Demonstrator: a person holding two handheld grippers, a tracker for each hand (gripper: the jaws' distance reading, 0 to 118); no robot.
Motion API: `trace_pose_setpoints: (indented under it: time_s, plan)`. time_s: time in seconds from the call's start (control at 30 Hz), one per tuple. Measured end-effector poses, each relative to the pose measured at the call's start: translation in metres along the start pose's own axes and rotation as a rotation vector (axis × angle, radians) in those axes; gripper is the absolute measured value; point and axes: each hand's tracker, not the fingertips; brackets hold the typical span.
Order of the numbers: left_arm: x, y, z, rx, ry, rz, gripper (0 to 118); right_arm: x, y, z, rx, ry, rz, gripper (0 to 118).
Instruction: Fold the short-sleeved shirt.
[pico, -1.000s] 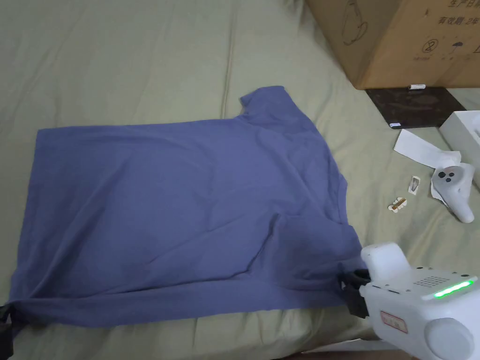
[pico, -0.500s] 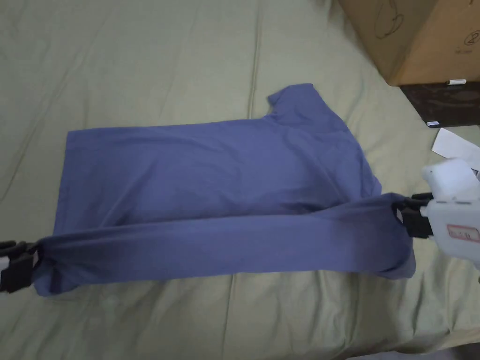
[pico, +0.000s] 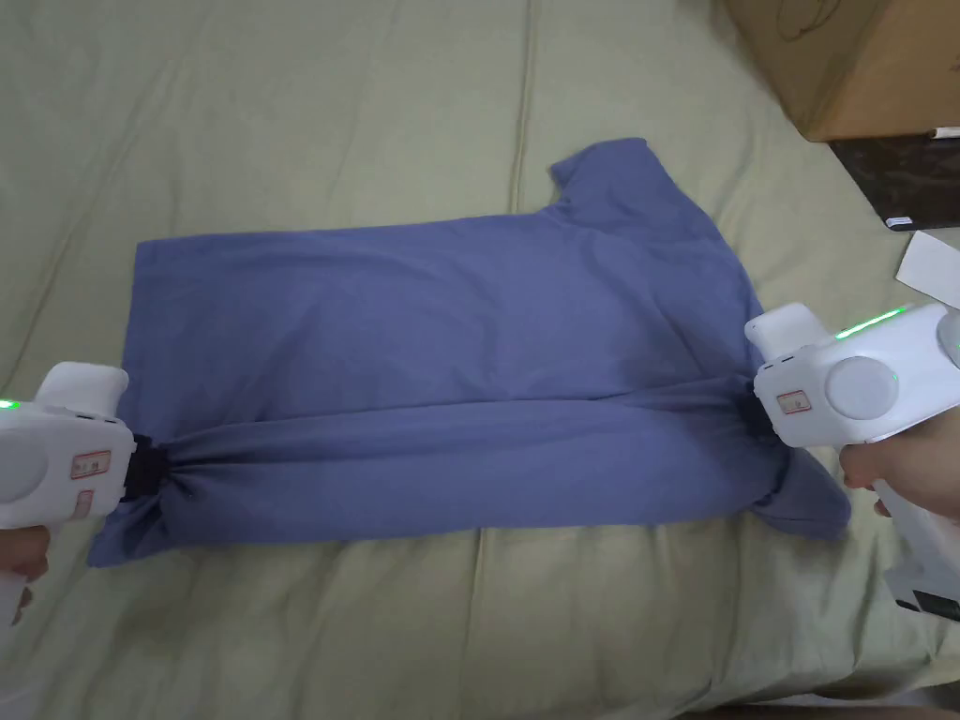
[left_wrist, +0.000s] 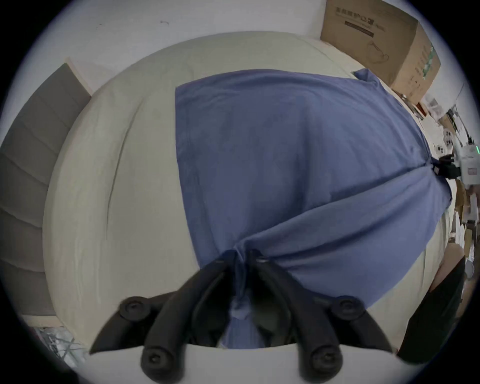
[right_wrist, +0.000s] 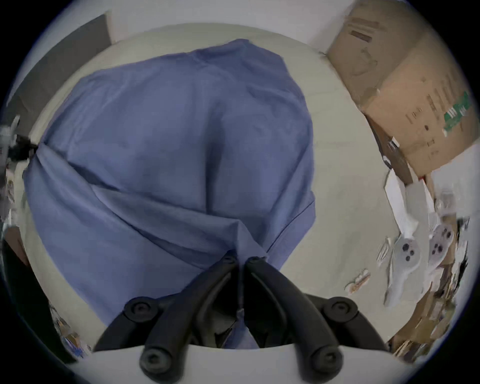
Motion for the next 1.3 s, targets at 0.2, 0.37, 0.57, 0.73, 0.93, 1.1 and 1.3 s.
trace_pose_setpoints:
  time_s: [0.2, 0.37, 0.57, 0.73, 0.93, 1.1, 1.3]
  plan:
    - [-0.014, -0.019, 0.073, 0.212, -0.148, 0.228, 107, 0.025, -0.023, 0.085, 0.249, 0.084, -0.373, 111]
    - [0.016, -0.063, 0.17, 0.526, 0.056, 0.206, 105, -0.001, -0.068, 0.168, 0.461, 0.025, -0.399, 102]
    - [0.059, -0.139, 0.196, 0.616, 0.193, 0.187, 0, -0.07, -0.143, 0.186, 0.538, -0.006, -0.335, 0]
    - [0.059, -0.175, 0.146, 0.483, 0.087, 0.204, 0, -0.108, -0.17, 0.157, 0.408, 0.08, -0.152, 0]
    - [0.035, -0.149, 0.105, 0.371, 0.043, 0.275, 0, -0.121, -0.171, 0.147, 0.384, 0.128, -0.18, 0]
    - [0.013, -0.112, 0.061, 0.233, 0.016, 0.298, 114, -0.125, -0.151, 0.16, 0.382, 0.147, -0.158, 0]
    - [0.014, -0.094, 0.006, 0.121, 0.064, 0.235, 69, -0.119, -0.142, 0.162, 0.394, 0.159, -0.199, 0]
